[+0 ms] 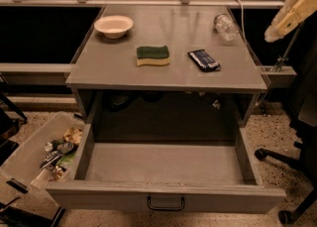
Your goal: Place sponge into top drawer
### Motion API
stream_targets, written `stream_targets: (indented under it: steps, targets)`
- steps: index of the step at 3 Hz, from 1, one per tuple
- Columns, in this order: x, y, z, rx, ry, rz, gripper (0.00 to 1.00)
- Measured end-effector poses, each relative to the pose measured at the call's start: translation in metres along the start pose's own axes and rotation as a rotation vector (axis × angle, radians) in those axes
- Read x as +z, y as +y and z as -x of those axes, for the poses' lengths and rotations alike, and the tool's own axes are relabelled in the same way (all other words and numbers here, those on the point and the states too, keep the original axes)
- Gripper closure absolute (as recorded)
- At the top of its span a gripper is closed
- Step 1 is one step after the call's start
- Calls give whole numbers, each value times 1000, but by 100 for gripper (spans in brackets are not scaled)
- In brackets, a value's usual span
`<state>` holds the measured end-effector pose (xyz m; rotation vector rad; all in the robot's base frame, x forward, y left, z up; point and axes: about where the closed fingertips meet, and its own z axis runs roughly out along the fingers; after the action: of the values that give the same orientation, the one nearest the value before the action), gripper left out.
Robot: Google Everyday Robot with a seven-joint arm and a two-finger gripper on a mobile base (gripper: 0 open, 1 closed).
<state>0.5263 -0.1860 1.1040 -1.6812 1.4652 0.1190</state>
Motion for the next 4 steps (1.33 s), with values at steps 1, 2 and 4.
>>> stream_targets:
  steps: [1,2,4]
  targets:
    - [8,-13,-7,8,64,1,0]
    - [30,-49,-28,31,247,4,0]
    - [88,-105,-95,102,628,22,0]
